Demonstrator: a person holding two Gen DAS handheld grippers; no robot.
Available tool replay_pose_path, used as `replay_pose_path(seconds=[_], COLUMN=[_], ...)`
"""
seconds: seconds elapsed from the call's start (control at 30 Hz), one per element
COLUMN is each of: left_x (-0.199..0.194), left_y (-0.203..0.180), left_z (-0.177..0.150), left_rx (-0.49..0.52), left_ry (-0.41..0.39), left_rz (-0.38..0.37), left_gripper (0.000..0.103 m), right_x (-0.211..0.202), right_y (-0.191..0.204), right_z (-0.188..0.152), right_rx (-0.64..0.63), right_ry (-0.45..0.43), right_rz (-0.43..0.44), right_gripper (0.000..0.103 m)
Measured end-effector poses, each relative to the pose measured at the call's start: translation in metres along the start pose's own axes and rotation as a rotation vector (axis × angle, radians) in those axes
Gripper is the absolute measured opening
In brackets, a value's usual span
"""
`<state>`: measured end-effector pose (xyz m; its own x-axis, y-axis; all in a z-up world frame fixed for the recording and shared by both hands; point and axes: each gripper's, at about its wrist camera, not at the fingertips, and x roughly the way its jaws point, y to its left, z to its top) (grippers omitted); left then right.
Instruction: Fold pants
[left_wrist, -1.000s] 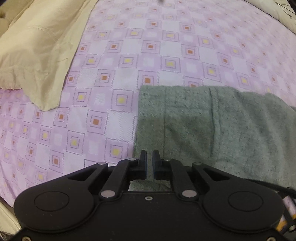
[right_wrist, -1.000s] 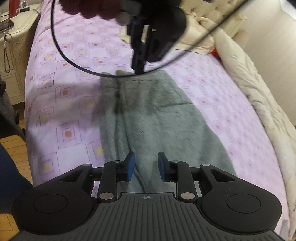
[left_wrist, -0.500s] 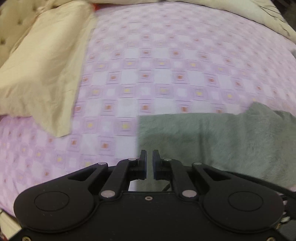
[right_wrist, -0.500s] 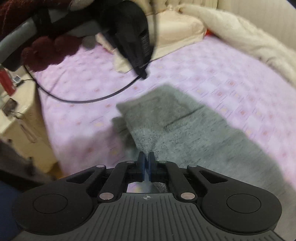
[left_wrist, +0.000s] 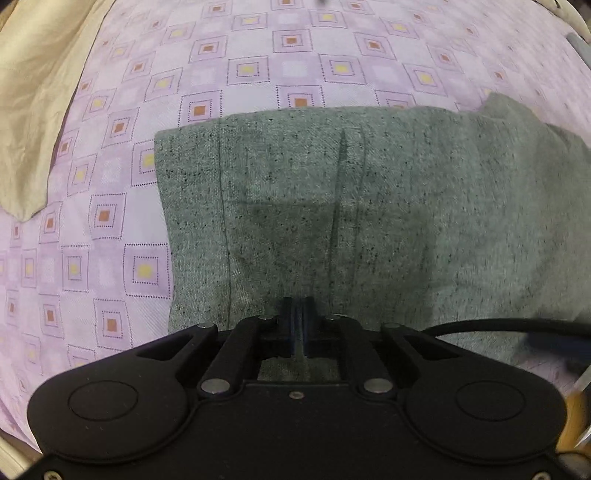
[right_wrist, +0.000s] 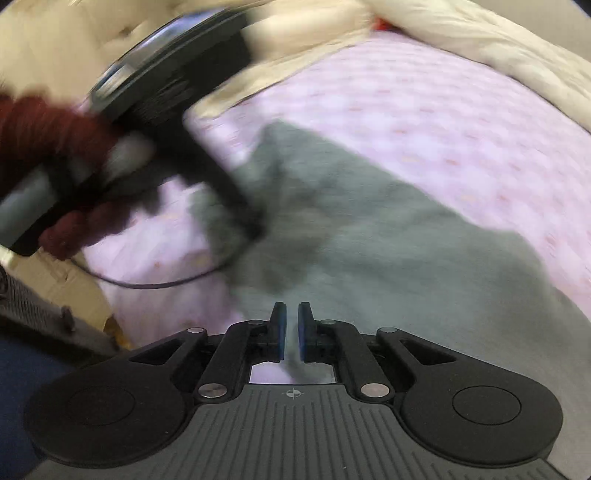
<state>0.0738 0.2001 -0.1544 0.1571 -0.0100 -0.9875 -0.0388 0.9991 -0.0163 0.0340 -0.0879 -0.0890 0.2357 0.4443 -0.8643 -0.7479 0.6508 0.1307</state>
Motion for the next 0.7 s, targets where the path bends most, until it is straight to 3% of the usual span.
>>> replay_pose_path(seconds=[0.1,0.17,0.2,0.27,0.4,0.53,0.57,0.6,0.63,0.7], left_x=[0.000,0.001,0.001,-0.001,-0.001,0.000,-0.001,-0.001,-0.003,-0.008], left_y=[-0.006,-0.009,-0.011,-0.018,-0.031,-0.040,-0.038,-0.037,-0.035,-0.017], left_z=[0.000,-0.002,-0.003,-0.008,-0.016,-0.019,-0.020,-0.021,-0.021,-0.015], left_rx=[-0.020,-0.035,-0.036,-0.026,-0.006,-0.022,-0.033,-0.044,-0.059,-0.101], left_ry=[0.000,-0.006,-0.012,-0.026,-0.042,-0.051,-0.052,-0.053,-0.053,-0.049], left_rz=[0.016,0.034,0.045,0.071,0.116,0.128,0.126,0.121,0.113,0.089], left_gripper=[0.010,0.009,0.009,0.009,0.008,0.008,0.008,0.008,0.008,0.008], right_x=[-0.022,-0.028,-0.027,-0.017,0.030,0.073,0.077,0.077,0.072,0.054], right_y=[-0.049,-0.082,-0.101,-0.132,-0.173,-0.185,-0.187,-0.184,-0.178,-0.158], right_z=[0.010,0.022,0.031,0.049,0.076,0.079,0.076,0.072,0.067,0.056], right_rx=[0.129,0.203,0.237,0.285,0.325,0.372,0.374,0.359,0.333,0.257], right_ry=[-0.062,-0.098,-0.112,-0.118,-0.045,0.079,0.114,0.129,0.119,0.086], right_rz=[-0.080,-0.119,-0.136,-0.129,-0.091,-0.005,0.006,0.021,0.051,0.055], right_gripper=[0.009,0.021,0.032,0.035,0.040,0.040,0.040,0.033,0.011,0.006])
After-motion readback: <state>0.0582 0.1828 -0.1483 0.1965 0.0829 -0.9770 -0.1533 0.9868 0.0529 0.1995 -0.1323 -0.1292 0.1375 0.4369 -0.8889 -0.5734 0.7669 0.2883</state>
